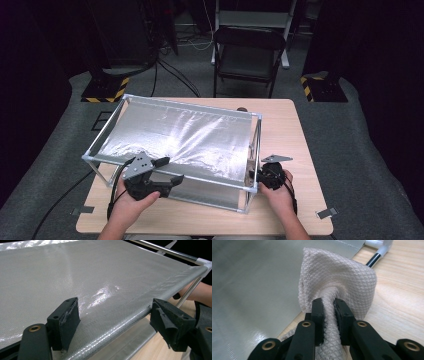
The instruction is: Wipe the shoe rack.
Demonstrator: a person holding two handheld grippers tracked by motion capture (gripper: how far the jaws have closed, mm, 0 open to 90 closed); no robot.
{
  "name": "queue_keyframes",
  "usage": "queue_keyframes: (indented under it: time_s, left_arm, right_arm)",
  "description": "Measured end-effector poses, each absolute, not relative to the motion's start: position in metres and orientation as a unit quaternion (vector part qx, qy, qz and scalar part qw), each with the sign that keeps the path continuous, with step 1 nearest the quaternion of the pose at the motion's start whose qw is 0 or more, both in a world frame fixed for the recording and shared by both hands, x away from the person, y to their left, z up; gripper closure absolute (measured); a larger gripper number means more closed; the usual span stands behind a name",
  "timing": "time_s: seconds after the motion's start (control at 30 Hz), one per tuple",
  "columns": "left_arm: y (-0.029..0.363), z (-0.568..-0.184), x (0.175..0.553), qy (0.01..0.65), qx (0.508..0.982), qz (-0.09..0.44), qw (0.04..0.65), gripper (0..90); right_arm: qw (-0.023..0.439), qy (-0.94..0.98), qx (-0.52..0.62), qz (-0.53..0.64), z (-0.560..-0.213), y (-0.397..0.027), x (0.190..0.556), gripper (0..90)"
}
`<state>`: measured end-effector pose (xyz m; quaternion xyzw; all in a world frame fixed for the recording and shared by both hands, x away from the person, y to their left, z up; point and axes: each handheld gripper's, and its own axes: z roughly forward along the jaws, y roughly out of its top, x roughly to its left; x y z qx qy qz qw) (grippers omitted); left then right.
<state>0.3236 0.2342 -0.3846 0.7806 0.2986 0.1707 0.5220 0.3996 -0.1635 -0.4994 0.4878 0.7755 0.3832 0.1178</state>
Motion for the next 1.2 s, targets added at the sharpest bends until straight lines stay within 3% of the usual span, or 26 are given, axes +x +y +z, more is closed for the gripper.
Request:
queue_keyframes:
  time_s: [0.33, 0.77, 1.2]
  left_arm:
    - [0.234, -0.385, 0.324, 0.299, 0.779, 0.170, 0.523, 23.5]
    - [0.234, -0.385, 0.324, 0.301, 0.779, 0.169, 0.523, 23.5]
    - [0.234, -0.384, 0.324, 0.301, 0.780, 0.168, 0.522, 23.5]
  right_arm:
    - [0.134, 0.765, 0.460, 0.431, -0.446, -0.175, 0.384, 79.3]
    - [0.120, 0.755, 0.429, 0.481, -0.378, -0.191, 0.367, 81.2]
    - [0.173, 0.740, 0.406, 0.507, -0.327, -0.191, 0.356, 81.2]
